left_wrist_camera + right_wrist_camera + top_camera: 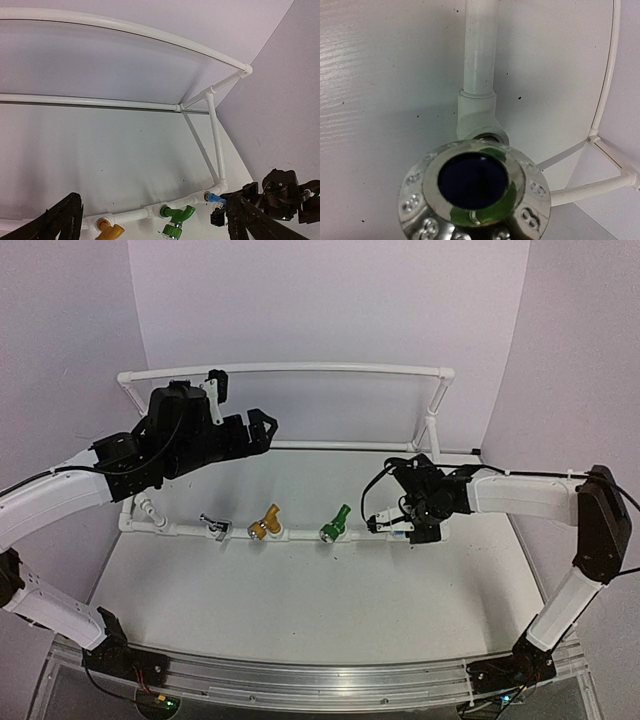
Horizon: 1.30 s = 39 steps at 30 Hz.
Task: Install the water faucets
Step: Screw the water faucet onto the adaptor.
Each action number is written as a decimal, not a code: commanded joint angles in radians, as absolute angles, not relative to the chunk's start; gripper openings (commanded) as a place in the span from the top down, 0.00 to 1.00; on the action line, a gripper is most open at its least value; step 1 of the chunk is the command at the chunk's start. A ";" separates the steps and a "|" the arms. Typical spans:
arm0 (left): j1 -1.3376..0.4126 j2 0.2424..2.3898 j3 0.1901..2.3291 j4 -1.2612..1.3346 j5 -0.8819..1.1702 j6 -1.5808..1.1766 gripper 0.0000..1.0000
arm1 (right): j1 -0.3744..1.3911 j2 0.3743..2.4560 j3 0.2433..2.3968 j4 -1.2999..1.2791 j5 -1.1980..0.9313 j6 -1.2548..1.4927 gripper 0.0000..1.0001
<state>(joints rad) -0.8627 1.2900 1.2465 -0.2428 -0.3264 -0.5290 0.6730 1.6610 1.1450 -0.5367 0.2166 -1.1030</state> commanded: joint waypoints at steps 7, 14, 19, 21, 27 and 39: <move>-0.858 1.263 1.244 -0.219 -0.339 -0.535 0.01 | 0.658 1.827 1.386 -0.748 0.169 -1.079 1.00; -0.857 1.258 1.237 -0.215 -0.346 -0.535 0.01 | 0.616 1.911 1.521 -0.873 0.113 -1.056 1.00; -0.857 1.236 1.216 -0.209 -0.356 -0.541 0.01 | 0.577 1.845 1.447 -0.853 0.091 -1.087 1.00; -0.857 1.236 1.215 -0.210 -0.355 -0.540 0.01 | 0.558 1.824 1.427 -0.839 0.081 -1.089 1.00; -0.857 1.246 1.223 -0.210 -0.348 -0.536 0.01 | 0.538 1.771 1.357 -0.805 0.072 -1.086 1.00; -0.857 1.246 1.229 -0.209 -0.342 -0.536 0.01 | 0.650 1.696 1.262 -0.726 0.097 -0.993 1.00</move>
<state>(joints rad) -0.8627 1.2705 1.2198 -0.2420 -0.3363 -0.5320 0.5965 1.7378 1.3055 -0.7088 0.0764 -1.0312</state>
